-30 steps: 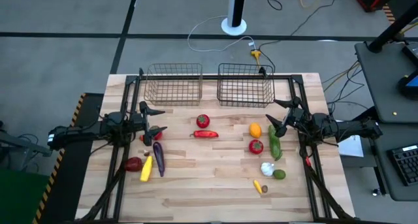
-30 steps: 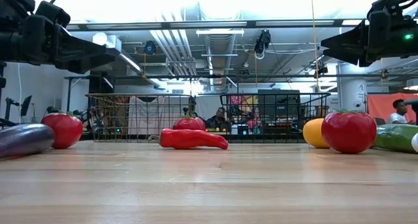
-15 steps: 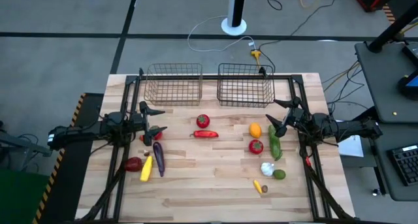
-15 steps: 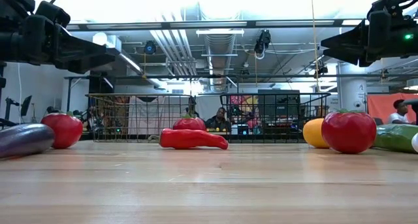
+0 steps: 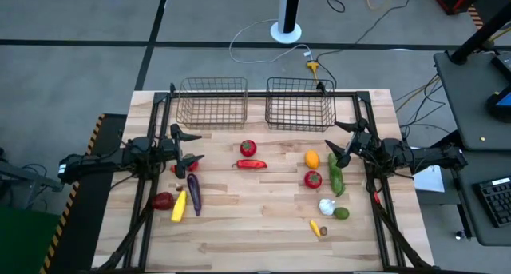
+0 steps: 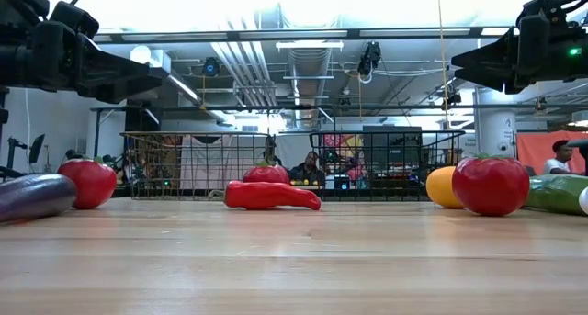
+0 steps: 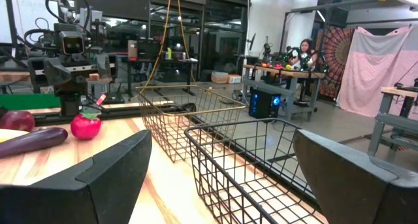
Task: Sort produce into baskets
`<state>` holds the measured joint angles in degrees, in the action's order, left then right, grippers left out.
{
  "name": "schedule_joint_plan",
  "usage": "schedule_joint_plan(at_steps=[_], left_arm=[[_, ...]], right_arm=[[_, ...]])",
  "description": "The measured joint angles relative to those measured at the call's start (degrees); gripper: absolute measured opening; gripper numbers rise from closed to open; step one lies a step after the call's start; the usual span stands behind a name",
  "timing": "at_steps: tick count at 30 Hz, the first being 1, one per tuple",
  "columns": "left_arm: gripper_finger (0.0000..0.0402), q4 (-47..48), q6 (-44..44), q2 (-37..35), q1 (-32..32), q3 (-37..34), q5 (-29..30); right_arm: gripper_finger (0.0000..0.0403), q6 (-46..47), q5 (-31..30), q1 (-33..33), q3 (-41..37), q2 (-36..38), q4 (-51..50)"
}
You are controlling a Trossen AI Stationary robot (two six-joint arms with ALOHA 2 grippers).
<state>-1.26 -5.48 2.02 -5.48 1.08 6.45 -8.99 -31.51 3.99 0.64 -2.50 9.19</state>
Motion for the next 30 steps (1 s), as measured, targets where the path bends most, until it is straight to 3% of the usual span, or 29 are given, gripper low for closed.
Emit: schedule_joint_plan(at_steps=[10, 12, 14, 16, 19, 22, 30], left_arm=[[0.0314, -0.03, 0.00, -0.02, 0.01, 0.00, 0.01], [0.0314, -1.30, 1.06, 0.01, 0.02, -0.07, -0.02], [0.0314, -4.99, 13.07, 0.03, 0.09, -0.07, -0.80], [0.0314, -9.38, 26.16, 0.00, 0.12, -0.07, -0.28], [0.0314, -15.43, 36.18, 0.01, 0.09, -0.06, 2.31], [0.0314, -18.98, 38.15, -0.08, 0.10, -0.04, 2.57], [0.0314, -21.14, 38.85, -0.17, 0.11, -0.04, 2.48]], right_arm=[[0.0366, 0.63, 0.04, 0.00, -0.02, -0.02, 0.06], [0.0366, 9.09, 1.77, 0.00, 0.00, 0.00, -0.84], [0.0366, 20.36, 4.61, 0.00, -0.02, -0.04, -1.59], [0.0366, 23.83, 6.56, 0.00, 0.01, -1.23, -1.16], [0.0366, 26.55, 14.38, 0.16, 0.05, -2.79, -1.71], [0.0366, 29.09, 17.63, 0.37, 1.40, -5.13, -2.22], [0.0366, 25.12, 17.95, 1.03, 11.70, -14.81, -7.23]])
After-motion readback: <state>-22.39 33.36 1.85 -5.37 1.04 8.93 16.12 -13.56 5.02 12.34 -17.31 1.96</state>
